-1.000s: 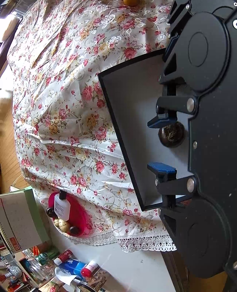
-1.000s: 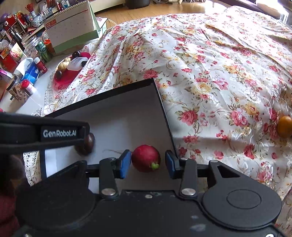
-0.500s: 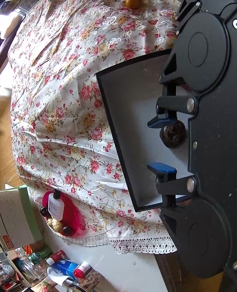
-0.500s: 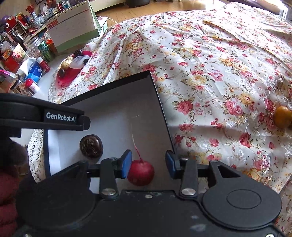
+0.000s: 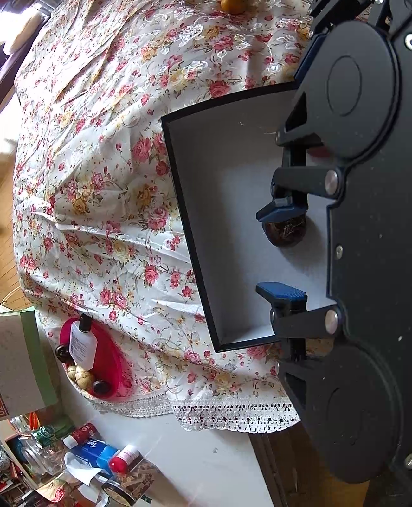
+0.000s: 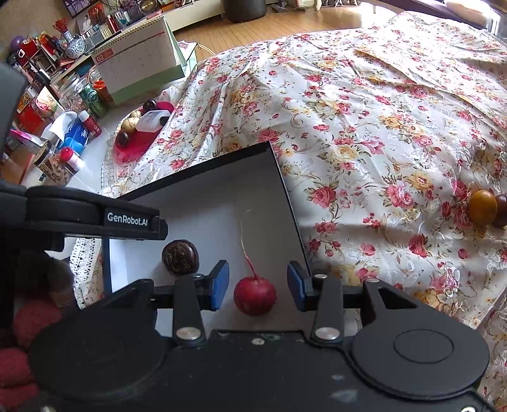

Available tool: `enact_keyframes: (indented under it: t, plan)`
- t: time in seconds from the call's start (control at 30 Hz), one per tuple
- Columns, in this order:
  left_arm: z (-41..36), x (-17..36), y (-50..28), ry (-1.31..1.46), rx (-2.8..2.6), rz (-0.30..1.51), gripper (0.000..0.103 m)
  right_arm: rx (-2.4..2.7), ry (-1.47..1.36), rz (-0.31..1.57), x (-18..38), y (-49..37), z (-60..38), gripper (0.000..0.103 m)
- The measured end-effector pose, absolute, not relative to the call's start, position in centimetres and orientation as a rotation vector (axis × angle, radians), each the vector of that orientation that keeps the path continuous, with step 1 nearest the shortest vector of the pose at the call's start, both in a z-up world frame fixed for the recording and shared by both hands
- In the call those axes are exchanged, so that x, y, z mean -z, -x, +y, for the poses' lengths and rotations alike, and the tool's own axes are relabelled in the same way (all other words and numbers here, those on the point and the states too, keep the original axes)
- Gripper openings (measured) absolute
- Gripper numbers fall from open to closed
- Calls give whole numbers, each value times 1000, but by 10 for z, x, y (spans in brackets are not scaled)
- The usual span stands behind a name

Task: Organize fruits
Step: 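Grasp a yellow tomato with the left tool while the right tool grasps a dark red fruit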

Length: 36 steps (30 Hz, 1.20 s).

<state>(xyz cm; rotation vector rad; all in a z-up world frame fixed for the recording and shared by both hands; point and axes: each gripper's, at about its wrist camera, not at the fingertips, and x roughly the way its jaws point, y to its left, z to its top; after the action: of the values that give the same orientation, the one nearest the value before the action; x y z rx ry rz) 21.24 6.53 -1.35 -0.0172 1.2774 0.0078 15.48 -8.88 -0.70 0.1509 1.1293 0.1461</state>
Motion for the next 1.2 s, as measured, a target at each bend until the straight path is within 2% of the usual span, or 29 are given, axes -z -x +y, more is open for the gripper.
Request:
enact_keyframes:
  t: [0.37,0.63,0.93,1.2]
  plan:
    - [55,19,-203,7,65,1417,50,-113,-234,1217,-7,-142,-136,43]
    - [31,9,-195,-38,141,1402,50,49,-274,1215,-16,-132,-213,43]
    - [-27,-3,-180,-130,261,1352,50,305,-319,1115,-23,-139,-318,43]
    - [-93,-11,-182,-217,385,1296,50,359,-347,1068,-9,-164,-348,43]
